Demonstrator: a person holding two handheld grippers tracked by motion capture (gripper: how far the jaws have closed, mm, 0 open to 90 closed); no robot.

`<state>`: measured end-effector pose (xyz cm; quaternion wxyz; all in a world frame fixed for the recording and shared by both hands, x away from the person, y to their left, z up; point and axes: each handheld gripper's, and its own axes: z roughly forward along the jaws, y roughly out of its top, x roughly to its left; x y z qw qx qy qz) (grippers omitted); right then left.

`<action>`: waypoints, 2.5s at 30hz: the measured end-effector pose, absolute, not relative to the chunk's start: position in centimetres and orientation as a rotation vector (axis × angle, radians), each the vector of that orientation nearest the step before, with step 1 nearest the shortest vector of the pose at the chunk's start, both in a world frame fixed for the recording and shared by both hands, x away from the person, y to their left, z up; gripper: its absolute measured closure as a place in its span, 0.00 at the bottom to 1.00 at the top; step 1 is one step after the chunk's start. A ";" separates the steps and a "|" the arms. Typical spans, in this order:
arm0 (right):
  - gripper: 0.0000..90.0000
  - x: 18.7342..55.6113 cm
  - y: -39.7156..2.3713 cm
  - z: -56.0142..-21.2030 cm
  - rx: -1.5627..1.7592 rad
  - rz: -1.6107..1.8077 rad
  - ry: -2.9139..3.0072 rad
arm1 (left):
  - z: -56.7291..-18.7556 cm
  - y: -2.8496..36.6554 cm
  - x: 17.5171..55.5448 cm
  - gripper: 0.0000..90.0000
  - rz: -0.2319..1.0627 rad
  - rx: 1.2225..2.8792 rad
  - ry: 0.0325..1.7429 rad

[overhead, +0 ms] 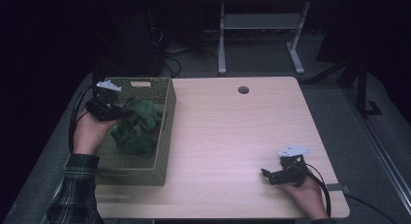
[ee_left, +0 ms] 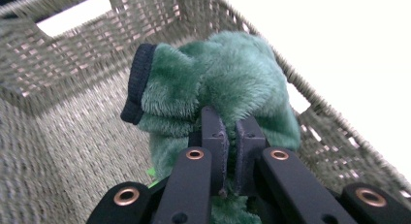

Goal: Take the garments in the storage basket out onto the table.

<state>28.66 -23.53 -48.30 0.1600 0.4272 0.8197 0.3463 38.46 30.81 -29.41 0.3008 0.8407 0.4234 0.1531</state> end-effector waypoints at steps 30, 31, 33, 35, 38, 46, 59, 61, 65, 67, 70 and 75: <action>0.02 28.6 -23.5 -48.3 1.226 0.989 2.343 | -18.3 28.5 36.8 0.96 0.499 2.108 0.950; 0.02 28.6 -23.5 -48.3 1.226 0.989 2.343 | -18.0 28.3 36.8 0.96 0.502 2.106 0.934; 0.02 28.6 -23.5 -48.3 1.226 0.989 2.343 | -17.3 27.4 36.8 0.96 0.491 2.092 0.899; 0.02 28.6 -23.5 -48.3 1.225 0.989 2.343 | -17.1 27.0 36.8 0.96 0.487 2.091 0.891; 0.02 28.6 -23.5 -48.3 1.225 0.989 2.343 | -16.8 25.8 36.9 0.96 0.480 2.092 0.856; 0.02 28.6 -23.5 -48.3 1.226 0.989 2.343 | -16.4 21.5 37.1 0.96 0.450 2.100 0.782; 0.02 28.6 -23.5 -48.3 1.229 0.993 2.341 | -18.2 14.5 37.5 0.96 0.365 2.157 0.709; 0.02 28.6 -23.5 -48.3 1.228 0.993 2.341 | -18.7 13.4 37.5 0.96 0.350 2.164 0.706; 0.02 28.6 -23.5 -48.3 1.228 0.993 2.341 | -19.8 11.4 37.3 0.96 0.326 2.176 0.696; 0.02 28.6 -23.5 -48.3 1.228 0.994 2.341 | -20.5 10.5 37.3 0.96 0.309 2.180 0.691; 0.02 28.6 -23.5 -48.3 1.228 0.992 2.342 | -21.6 9.1 37.3 0.96 0.280 2.180 0.682; 0.02 28.6 -23.5 -48.3 1.225 0.992 2.340 | -23.4 7.2 37.3 0.96 0.247 2.195 0.664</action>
